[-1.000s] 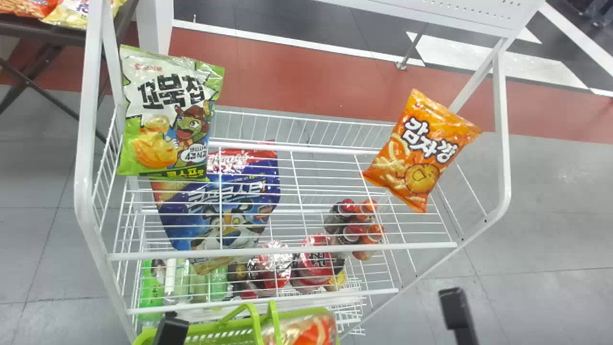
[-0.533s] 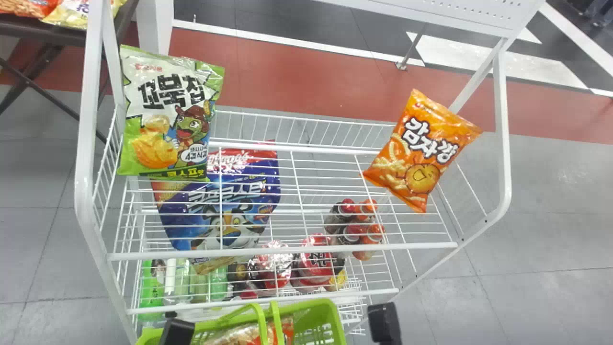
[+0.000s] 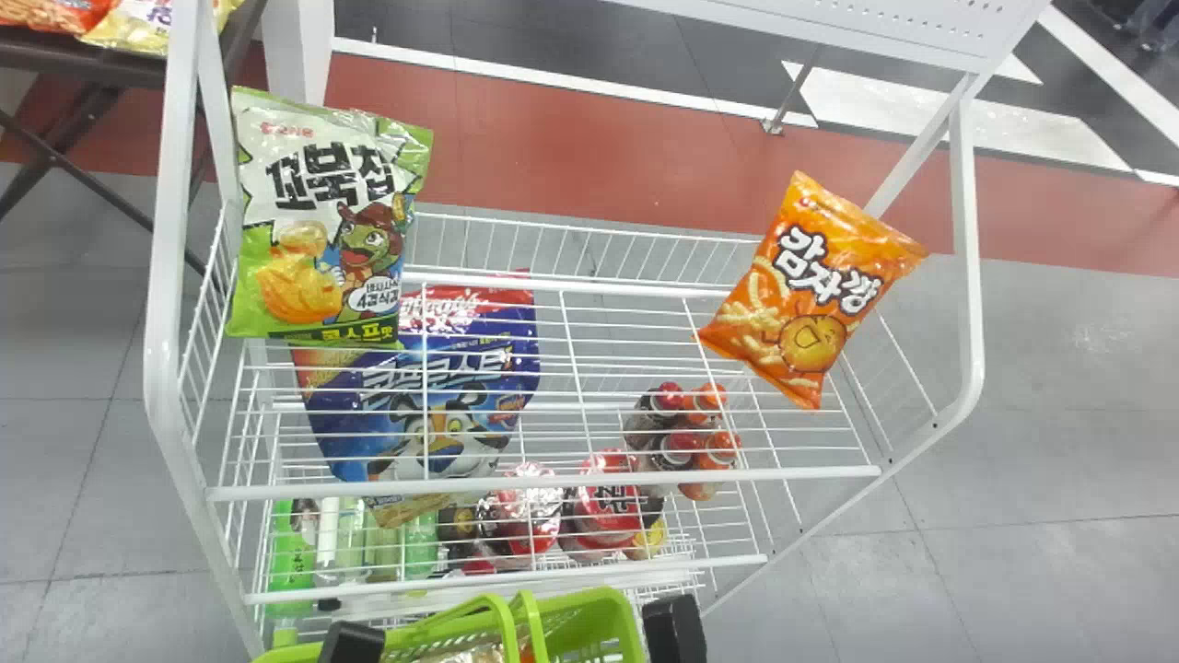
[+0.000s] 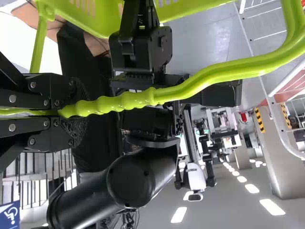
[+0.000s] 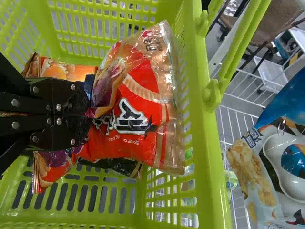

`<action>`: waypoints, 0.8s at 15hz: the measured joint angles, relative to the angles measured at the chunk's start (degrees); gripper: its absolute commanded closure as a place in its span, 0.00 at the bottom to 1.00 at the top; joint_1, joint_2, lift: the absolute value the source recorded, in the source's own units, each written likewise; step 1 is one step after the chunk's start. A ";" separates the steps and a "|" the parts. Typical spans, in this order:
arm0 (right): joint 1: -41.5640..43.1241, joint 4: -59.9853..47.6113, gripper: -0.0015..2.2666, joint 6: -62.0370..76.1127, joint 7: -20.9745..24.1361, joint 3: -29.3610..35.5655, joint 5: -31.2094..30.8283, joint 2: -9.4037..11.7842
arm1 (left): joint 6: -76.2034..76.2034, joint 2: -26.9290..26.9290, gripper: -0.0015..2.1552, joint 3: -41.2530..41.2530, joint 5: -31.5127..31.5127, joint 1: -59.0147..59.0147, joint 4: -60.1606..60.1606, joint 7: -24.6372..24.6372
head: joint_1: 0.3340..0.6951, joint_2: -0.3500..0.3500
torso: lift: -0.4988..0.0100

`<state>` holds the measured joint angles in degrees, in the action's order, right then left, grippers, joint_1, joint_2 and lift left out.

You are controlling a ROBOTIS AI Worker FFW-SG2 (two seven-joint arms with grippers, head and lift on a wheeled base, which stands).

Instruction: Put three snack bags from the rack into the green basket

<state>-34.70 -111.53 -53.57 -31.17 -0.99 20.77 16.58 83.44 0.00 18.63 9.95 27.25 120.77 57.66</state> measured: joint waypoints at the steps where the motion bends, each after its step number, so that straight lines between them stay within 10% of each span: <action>1: -0.63 -2.30 0.00 -2.71 -0.03 1.18 -0.02 0.14 | 0.01 0.00 0.66 0.01 -0.01 0.00 0.01 0.00 | 1.00 0.00 | 0.98; 7: -4.76 -22.42 0.03 -28.28 -0.33 10.11 -1.19 0.88 | 0.02 0.00 0.66 -0.13 -0.02 0.00 0.00 -0.01 | 1.00 0.00 | 0.98; 12: -6.83 -28.43 0.04 -10.41 6.04 17.63 -0.41 -1.11 | -0.17 0.00 0.66 -0.38 0.05 -0.06 -0.06 0.44 | 1.00 0.00 | 0.98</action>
<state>-41.54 -139.95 -63.98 -25.13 16.64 20.36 15.47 83.27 0.00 18.24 9.99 27.19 120.71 58.10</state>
